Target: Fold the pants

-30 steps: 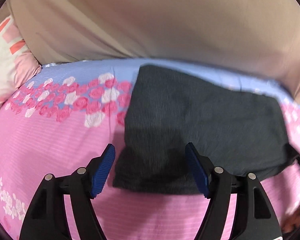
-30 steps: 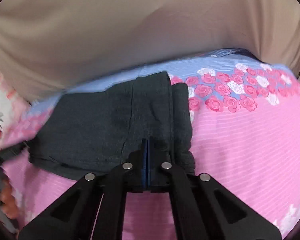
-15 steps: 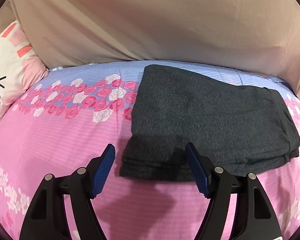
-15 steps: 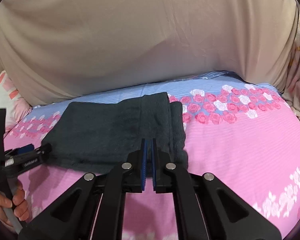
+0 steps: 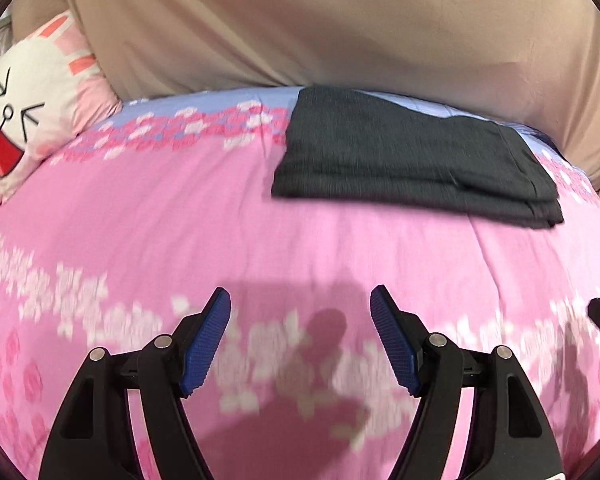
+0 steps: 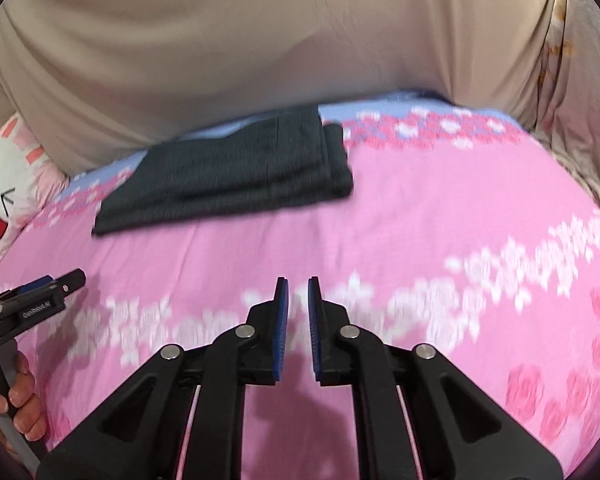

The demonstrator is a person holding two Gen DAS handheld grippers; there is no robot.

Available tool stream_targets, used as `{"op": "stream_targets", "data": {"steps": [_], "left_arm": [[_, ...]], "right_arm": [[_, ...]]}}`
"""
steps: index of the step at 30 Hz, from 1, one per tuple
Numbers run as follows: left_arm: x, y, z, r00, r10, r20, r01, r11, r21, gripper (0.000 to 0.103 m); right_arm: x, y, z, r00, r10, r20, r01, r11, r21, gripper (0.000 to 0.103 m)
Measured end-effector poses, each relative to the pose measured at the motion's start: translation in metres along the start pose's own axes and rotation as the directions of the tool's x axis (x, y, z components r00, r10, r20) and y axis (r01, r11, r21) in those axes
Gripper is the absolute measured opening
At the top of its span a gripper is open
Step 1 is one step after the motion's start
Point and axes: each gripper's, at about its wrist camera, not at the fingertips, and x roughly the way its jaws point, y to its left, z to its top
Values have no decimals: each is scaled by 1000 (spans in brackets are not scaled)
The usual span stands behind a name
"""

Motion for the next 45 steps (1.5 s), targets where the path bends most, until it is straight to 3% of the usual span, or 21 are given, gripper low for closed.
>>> {"op": "stream_targets", "data": {"steps": [1, 2, 3, 5, 18, 19, 21, 24, 26, 31, 45], "left_arm": [[-3, 0, -5, 1000, -2, 5, 2, 1000, -5, 70], [-6, 0, -10, 1000, 1, 12, 0, 1000, -5, 70], [-8, -1, -13, 1000, 7, 17, -7, 1000, -4, 70], [-14, -3, -16, 998, 24, 51, -24, 1000, 1, 71], [-27, -13, -11, 988, 57, 144, -62, 998, 33, 74], [-27, -13, -10, 988, 58, 142, -64, 997, 35, 74], [-28, -13, -10, 988, 59, 142, -65, 997, 38, 74], [-27, -13, -9, 988, 64, 144, -71, 997, 41, 74], [-27, -14, -9, 988, 64, 142, -70, 997, 36, 74], [-26, -13, -10, 988, 76, 137, -80, 996, 29, 75], [-33, -16, -12, 982, 71, 173, -81, 995, 54, 75]], "right_arm": [[-2, 0, -1, 1000, 1, 11, -1, 1000, 3, 10], [-5, 1, -3, 1000, -2, 21, 2, 1000, 1, 17], [-8, 3, -4, 1000, -6, 29, 6, 1000, -3, 34], [-12, 7, -5, 998, -20, 51, 21, 1000, -19, 51], [-15, 22, -4, 993, -62, 99, 66, 997, -34, 53], [-15, 24, -4, 993, -70, 100, 74, 996, -41, 56], [-15, 28, -4, 988, -109, 108, 116, 992, -58, 73], [-22, 36, -7, 982, -120, 148, 134, 987, -89, 89], [-24, 41, -8, 977, -129, 167, 149, 983, -112, 94], [-24, 50, -9, 971, -157, 179, 186, 970, -158, 97], [-26, 47, -9, 975, -142, 173, 165, 978, -130, 98]]}}
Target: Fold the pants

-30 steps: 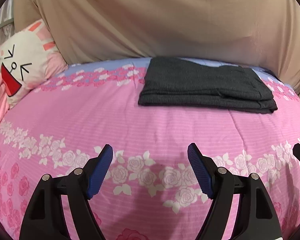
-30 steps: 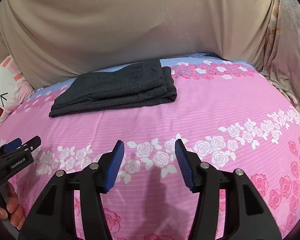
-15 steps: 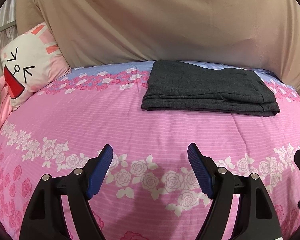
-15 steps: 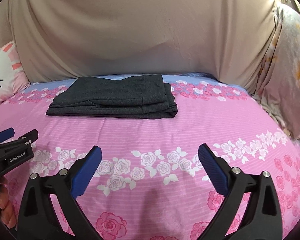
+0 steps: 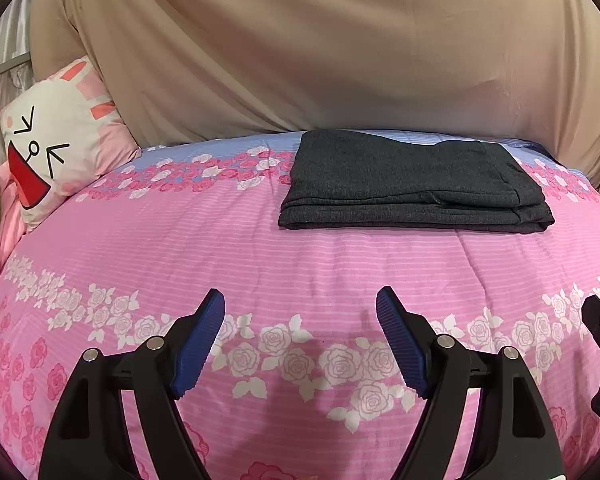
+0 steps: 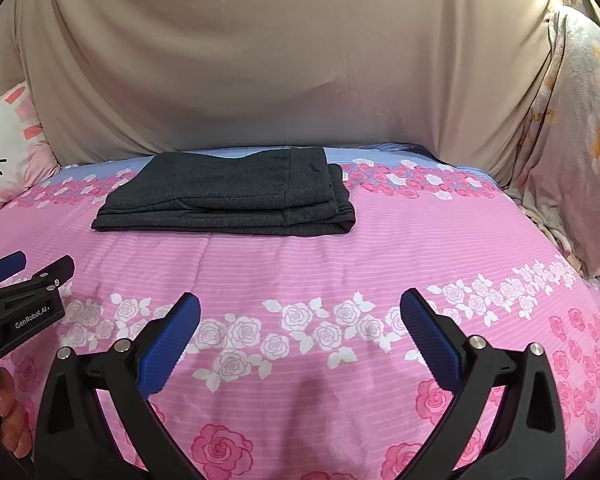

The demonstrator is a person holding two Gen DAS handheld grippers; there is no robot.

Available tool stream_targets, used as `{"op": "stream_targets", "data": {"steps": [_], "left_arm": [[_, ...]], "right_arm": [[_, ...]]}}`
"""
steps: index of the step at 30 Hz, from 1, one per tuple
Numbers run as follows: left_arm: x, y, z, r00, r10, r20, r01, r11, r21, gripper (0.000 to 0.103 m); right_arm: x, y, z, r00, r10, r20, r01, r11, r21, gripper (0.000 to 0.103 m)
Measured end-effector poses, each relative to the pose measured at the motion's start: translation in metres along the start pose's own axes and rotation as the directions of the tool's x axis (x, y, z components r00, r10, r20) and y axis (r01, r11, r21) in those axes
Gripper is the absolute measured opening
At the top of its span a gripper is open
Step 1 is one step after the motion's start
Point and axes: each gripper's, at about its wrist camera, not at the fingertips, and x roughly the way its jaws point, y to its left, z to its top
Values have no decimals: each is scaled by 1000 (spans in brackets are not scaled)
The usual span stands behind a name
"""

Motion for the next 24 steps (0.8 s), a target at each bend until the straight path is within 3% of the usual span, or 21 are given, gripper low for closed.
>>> {"op": "stream_targets", "data": {"steps": [24], "left_arm": [[-5, 0, 0, 1000, -2, 16, 2, 1000, 6, 75]], "right_arm": [[-3, 2, 1, 1000, 9, 5, -9, 1000, 6, 98]]}}
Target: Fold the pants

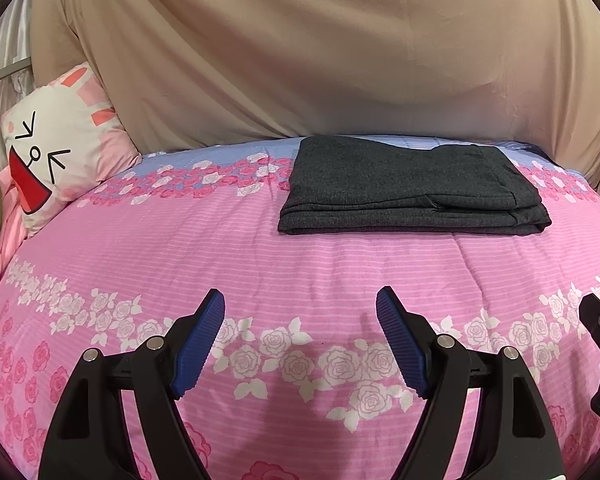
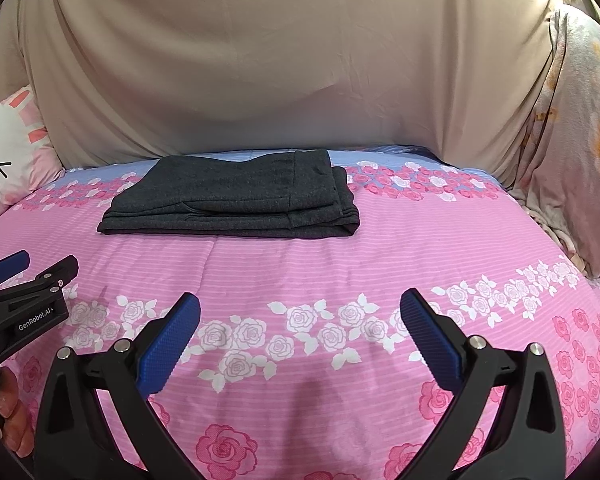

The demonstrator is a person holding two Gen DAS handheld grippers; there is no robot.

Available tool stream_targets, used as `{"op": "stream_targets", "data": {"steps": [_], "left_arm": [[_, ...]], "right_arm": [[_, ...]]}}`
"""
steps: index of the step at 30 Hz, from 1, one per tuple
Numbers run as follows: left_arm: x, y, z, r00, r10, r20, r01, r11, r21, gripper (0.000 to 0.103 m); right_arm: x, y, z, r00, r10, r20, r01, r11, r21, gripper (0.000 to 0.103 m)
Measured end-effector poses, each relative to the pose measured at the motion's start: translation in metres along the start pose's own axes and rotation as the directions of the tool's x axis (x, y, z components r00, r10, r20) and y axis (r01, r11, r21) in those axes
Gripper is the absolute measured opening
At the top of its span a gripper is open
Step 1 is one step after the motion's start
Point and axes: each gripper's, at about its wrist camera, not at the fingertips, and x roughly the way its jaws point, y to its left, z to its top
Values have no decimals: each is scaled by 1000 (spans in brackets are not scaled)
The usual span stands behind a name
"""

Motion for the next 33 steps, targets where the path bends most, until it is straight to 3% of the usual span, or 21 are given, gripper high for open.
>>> {"op": "stream_targets", "data": {"steps": [22, 24, 26, 33], "left_arm": [[-1, -3, 0, 1000, -19, 6, 18, 1000, 9, 76], [-5, -3, 0, 998, -50, 30, 50, 999, -4, 84], [-12, -3, -2, 998, -21, 62, 22, 1000, -19, 89], [-17, -1, -3, 996, -4, 94, 7, 1000, -28, 89]], "right_arm": [[-1, 1, -1, 1000, -2, 1, 2, 1000, 3, 98], [-1, 2, 0, 1000, 4, 0, -4, 1000, 2, 98], [0, 2, 0, 1000, 10, -2, -10, 1000, 4, 98], [0, 3, 1, 1000, 12, -3, -12, 1000, 5, 98]]}}
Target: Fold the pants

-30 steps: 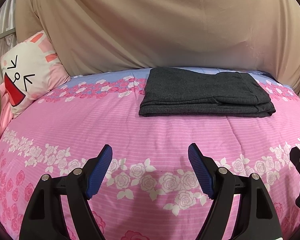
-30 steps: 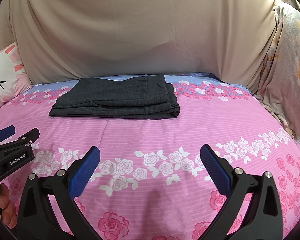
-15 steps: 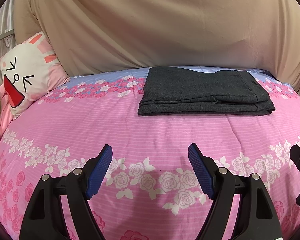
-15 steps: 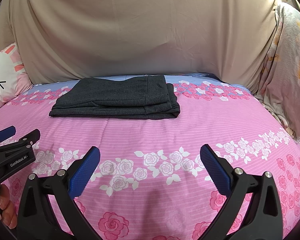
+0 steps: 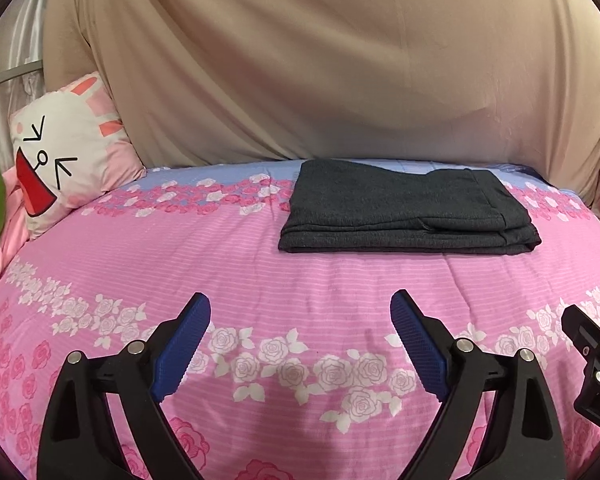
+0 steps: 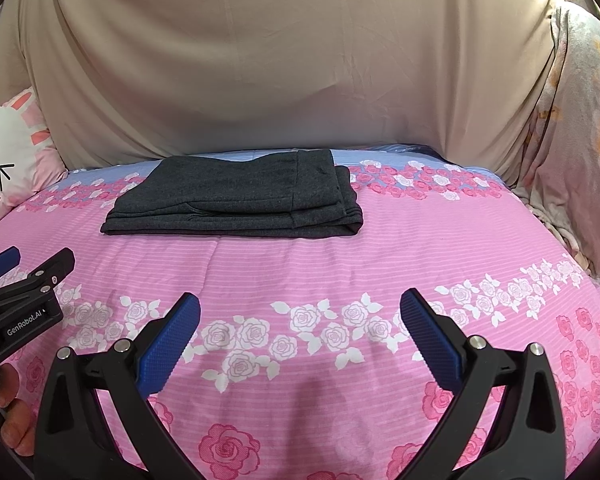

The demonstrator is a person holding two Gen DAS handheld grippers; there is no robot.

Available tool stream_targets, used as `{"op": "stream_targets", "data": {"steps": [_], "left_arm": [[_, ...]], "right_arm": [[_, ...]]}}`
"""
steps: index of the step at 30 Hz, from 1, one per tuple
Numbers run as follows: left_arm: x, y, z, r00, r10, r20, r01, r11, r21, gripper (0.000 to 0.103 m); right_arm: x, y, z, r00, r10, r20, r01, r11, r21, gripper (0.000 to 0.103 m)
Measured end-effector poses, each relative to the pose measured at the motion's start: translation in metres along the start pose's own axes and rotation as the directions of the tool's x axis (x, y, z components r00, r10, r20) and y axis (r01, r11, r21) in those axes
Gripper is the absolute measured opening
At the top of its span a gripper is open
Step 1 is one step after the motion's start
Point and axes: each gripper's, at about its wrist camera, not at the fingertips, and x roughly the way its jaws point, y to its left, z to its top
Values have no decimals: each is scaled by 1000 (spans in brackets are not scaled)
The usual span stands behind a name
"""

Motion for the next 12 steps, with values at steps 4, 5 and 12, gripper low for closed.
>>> {"op": "stream_targets", "data": {"steps": [4, 5, 12], "left_arm": [[-2, -4, 0, 1000, -6, 8, 6, 1000, 21, 89], [-2, -5, 0, 1000, -3, 7, 2, 1000, 29, 89], [0, -6, 0, 1000, -8, -8, 9, 999, 37, 89]], "right_arm": [[1, 1, 0, 1000, 1, 0, -1, 1000, 1, 98], [0, 0, 0, 1000, 0, 1, 0, 1000, 1, 98], [0, 0, 0, 1000, 1, 1, -1, 1000, 0, 98]]}}
